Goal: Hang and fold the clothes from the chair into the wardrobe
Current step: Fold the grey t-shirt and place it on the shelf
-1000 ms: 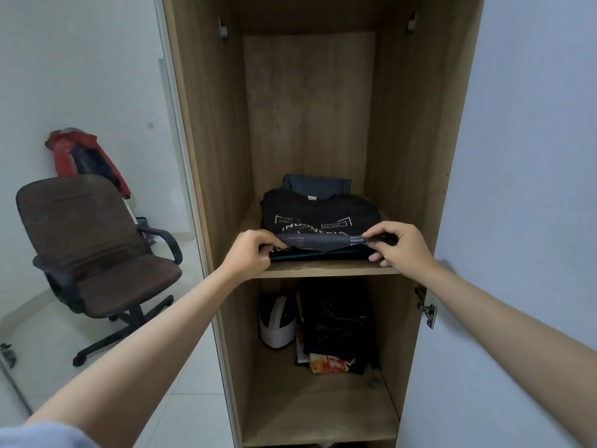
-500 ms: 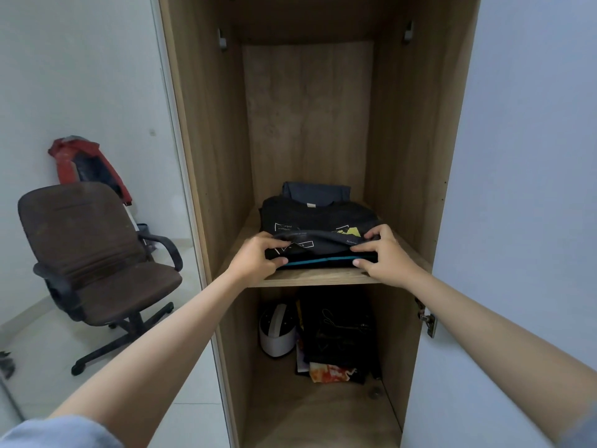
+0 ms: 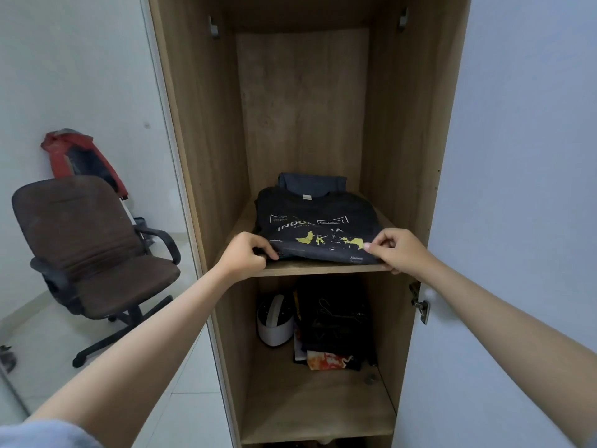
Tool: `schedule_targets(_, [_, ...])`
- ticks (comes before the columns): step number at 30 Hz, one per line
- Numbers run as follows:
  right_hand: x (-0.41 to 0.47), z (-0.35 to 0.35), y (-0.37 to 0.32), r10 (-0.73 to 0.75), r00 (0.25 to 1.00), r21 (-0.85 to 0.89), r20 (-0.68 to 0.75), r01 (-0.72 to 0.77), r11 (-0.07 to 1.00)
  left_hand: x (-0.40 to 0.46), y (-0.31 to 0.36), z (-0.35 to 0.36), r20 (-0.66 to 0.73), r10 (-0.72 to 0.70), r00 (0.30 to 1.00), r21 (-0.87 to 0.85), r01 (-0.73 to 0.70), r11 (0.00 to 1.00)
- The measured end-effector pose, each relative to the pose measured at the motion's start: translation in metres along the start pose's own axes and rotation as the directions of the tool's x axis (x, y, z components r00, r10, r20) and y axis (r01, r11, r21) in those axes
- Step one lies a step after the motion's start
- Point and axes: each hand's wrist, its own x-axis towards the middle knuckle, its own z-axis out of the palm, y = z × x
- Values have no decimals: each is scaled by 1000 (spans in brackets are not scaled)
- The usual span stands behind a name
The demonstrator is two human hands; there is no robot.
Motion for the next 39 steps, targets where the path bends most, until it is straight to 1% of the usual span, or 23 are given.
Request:
schedule_targets(2, [-2,-1,-1,154,988,3,3,-154,988,-5,3,-5,14,-28,1000,-183,30,983])
schedule_targets(3, [-2,-2,-2,187,982,-32,-20,-188,982,-5,5,-7,-11,-31,999,-285,27,958])
schedule_targets(4, [-1,-2,-2,173,982,-87,-72,-179,980,-5,8,-9,-51,-43,998,-365,21,931])
schedule_targets(5, [1,-2,-3,116,982,-143,-150,-138,980,-4,10,-9,-106,-60,993,-394,14,919])
schedule_targets(6, [3,0,-4,37,970,-186,-241,-83,979,-3,12,-8,-170,-74,983,-369,6,929])
schedule_targets(7, [6,1,-6,-46,946,-212,-322,-25,977,-2,14,-6,-233,-71,970,-302,-3,953])
schedule_targets(9, [12,7,-12,-177,899,-214,-401,96,972,3,18,-1,-287,-17,958,-150,-27,988])
schedule_targets(10, [16,11,-14,-228,892,-219,-389,151,964,8,18,3,-262,17,965,-83,-40,996])
schedule_targets(11, [22,16,-16,-268,900,-241,-343,191,951,14,18,6,-203,42,978,-23,-47,999])
schedule_targets(12, [29,21,-18,-283,921,-285,-268,205,936,21,18,10,-115,48,992,34,-45,998])
schedule_targets(13, [35,26,-19,-259,952,-340,-164,192,921,27,17,14,-4,26,1000,102,-25,994])
schedule_targets(15, [46,33,-19,-113,992,-483,61,128,866,36,15,23,209,-81,975,296,16,955])
schedule_targets(16, [51,36,-17,-34,987,-564,159,119,817,39,11,27,283,-146,948,381,29,924])
schedule_targets(18, [59,40,-8,66,960,-664,271,137,735,41,4,31,343,-202,917,435,35,900])
schedule_targets(21, [67,37,-3,128,944,-672,305,118,731,45,-2,29,356,-191,915,405,32,914])
schedule_targets(24, [75,30,-13,197,926,-674,322,78,735,52,3,20,337,-242,910,364,110,925])
schedule_targets(26, [82,28,-23,123,970,-680,211,55,731,65,11,11,246,-268,932,408,152,900])
schedule_targets(28, [95,31,-27,-8,996,-652,85,61,756,81,16,7,132,-220,966,460,137,877])
schedule_targets(29, [103,34,-27,-43,996,-637,74,80,767,89,16,9,103,-173,979,472,105,875])
schedule_targets(31, [119,44,-25,-50,990,-646,130,123,753,104,12,18,133,-112,985,489,33,872])
schedule_targets(32, [127,49,-23,-24,986,-661,166,129,739,110,8,24,168,-120,978,497,21,868])
schedule_targets(36, [159,55,-2,140,961,-678,238,61,732,135,-18,41,278,-247,928,490,84,867])
schedule_targets(39, [176,57,12,193,946,-686,258,39,726,149,-35,49,288,-269,919,444,120,888])
